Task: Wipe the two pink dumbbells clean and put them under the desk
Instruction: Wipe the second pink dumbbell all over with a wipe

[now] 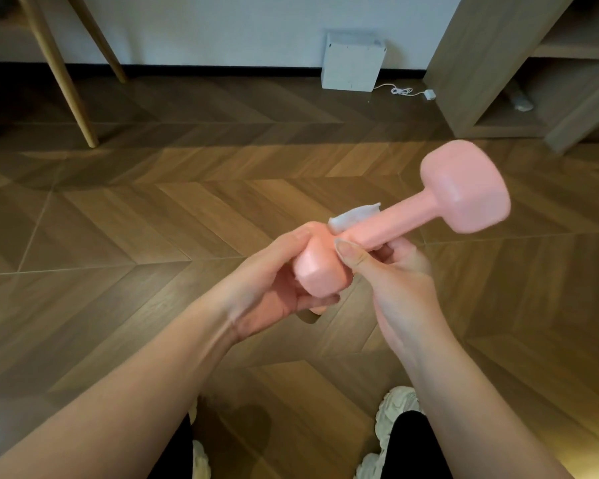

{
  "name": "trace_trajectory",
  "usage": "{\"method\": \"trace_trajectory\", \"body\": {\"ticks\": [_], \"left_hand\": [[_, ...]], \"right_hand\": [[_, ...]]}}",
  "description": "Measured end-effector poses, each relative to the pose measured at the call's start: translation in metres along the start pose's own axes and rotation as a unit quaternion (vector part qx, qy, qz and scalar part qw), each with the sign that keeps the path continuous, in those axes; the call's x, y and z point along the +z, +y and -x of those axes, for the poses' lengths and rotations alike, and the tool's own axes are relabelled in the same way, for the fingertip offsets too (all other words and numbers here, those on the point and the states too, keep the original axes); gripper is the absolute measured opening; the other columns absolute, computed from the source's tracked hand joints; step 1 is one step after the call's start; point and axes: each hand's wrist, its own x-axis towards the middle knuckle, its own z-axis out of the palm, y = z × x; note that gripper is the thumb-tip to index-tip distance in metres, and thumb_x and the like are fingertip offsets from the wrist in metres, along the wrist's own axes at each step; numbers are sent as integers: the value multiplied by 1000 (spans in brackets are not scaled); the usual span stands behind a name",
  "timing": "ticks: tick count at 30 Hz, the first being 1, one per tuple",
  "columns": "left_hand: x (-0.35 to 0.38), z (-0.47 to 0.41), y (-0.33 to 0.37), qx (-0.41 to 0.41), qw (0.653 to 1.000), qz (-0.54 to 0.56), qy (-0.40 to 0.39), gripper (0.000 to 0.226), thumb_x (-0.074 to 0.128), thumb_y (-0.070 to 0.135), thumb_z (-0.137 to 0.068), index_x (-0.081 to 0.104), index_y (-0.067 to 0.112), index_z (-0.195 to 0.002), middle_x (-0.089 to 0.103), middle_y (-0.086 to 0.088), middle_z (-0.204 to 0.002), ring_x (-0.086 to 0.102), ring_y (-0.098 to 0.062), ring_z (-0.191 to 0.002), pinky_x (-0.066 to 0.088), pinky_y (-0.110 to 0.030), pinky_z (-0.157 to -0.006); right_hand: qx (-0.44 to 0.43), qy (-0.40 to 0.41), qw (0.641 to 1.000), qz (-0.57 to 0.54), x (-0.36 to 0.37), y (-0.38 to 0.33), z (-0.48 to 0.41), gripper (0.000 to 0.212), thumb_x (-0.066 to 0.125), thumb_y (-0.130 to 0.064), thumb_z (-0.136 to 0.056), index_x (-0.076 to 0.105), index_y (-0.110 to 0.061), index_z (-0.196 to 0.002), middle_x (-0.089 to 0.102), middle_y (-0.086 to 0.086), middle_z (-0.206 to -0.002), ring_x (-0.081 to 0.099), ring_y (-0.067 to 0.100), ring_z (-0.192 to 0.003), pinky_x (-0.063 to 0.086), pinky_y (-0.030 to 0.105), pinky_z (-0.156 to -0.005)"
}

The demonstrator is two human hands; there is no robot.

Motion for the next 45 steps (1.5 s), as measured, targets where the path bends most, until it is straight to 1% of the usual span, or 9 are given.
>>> {"method": "trace_trajectory", "body": {"ticks": [4, 8, 13, 18, 22, 27, 30, 38, 45], "left_hand": [[3, 0, 1, 66, 997, -4, 33, 63, 69, 20, -80, 45, 10, -137, 63, -17, -121, 65, -30, -99, 35, -55, -90], [15, 1, -7, -1, 996, -39, 84, 71, 73, 43, -75, 49, 9, -133, 62, -23, -118, 64, -31, -96, 57, -45, -78], [22, 4, -11, 15, 992, 4, 125, 28, 59, 33, -91, 62, 10, -106, 67, -17, -89, 62, -32, -85, 56, -38, -66], [17, 4, -6, 38, 986, 28, 160, 19, 55, 27, -94, 62, 11, -100, 68, -13, -82, 59, -36, -84, 55, -37, -61], [12, 4, -4, 50, 985, 27, 165, 19, 55, 29, -94, 63, 13, -102, 71, -9, -95, 61, -35, -87, 58, -36, -59], [13, 5, -5, 62, 987, 4, 149, 27, 60, 30, -86, 62, 9, -103, 69, -13, -95, 63, -34, -82, 57, -38, -61], [14, 6, -6, 64, 988, -12, 141, 17, 55, 27, -94, 62, 11, -95, 68, -13, -90, 59, -35, -82, 55, -38, -61], [17, 7, -6, 60, 989, -28, 135, 14, 51, 25, -97, 56, 11, -96, 71, -9, -84, 52, -36, -83, 50, -38, -65], [13, 7, -6, 71, 988, -65, 125, 18, 52, 29, -93, 61, 13, -96, 67, -14, -86, 52, -35, -80, 52, -39, -67]], "right_hand": [[-4, 18, 1000, 5, 2, -1, 0, 20, 74, 0, -80, 72, -13, -94, 75, -4, -82, 70, 4, -78, 53, 16, -61], [19, 17, 998, 59, 2, 2, 3, 18, 75, -3, -82, 73, -9, -98, 75, -2, -81, 70, 4, -73, 51, 15, -54], [33, -35, 994, 98, -4, -4, -3, 14, 73, -12, -86, 73, -11, -99, 68, -9, -72, 64, 3, -73, 50, 19, -61], [121, -93, 988, 26, -13, -7, -16, 24, 59, -24, -83, 78, -25, -97, 71, 8, -118, 66, 10, -101, 47, 28, -86], [145, -113, 983, -29, -25, -9, -18, 43, 36, 3, -97, 66, -19, -117, 69, 4, -124, 63, 18, -114, 43, 32, -95], [146, -62, 987, 3, -17, -1, -15, 32, 64, -5, -90, 64, -13, -121, 69, 15, -121, 47, 23, -94, 41, 30, -76], [132, -42, 986, 92, -13, 5, -15, 24, 74, -26, -83, 72, -21, -106, 73, 4, -102, 52, 21, -90, 42, 34, -79], [78, -83, 984, 138, -20, 5, -17, 13, 66, -28, -91, 78, -23, -95, 69, 2, -94, 50, 20, -86, 44, 36, -80], [91, -39, 987, 129, -12, 13, -14, 46, 80, -48, -66, 76, -17, -100, 72, 15, -105, 60, 20, -88, 52, 37, -79]]}}
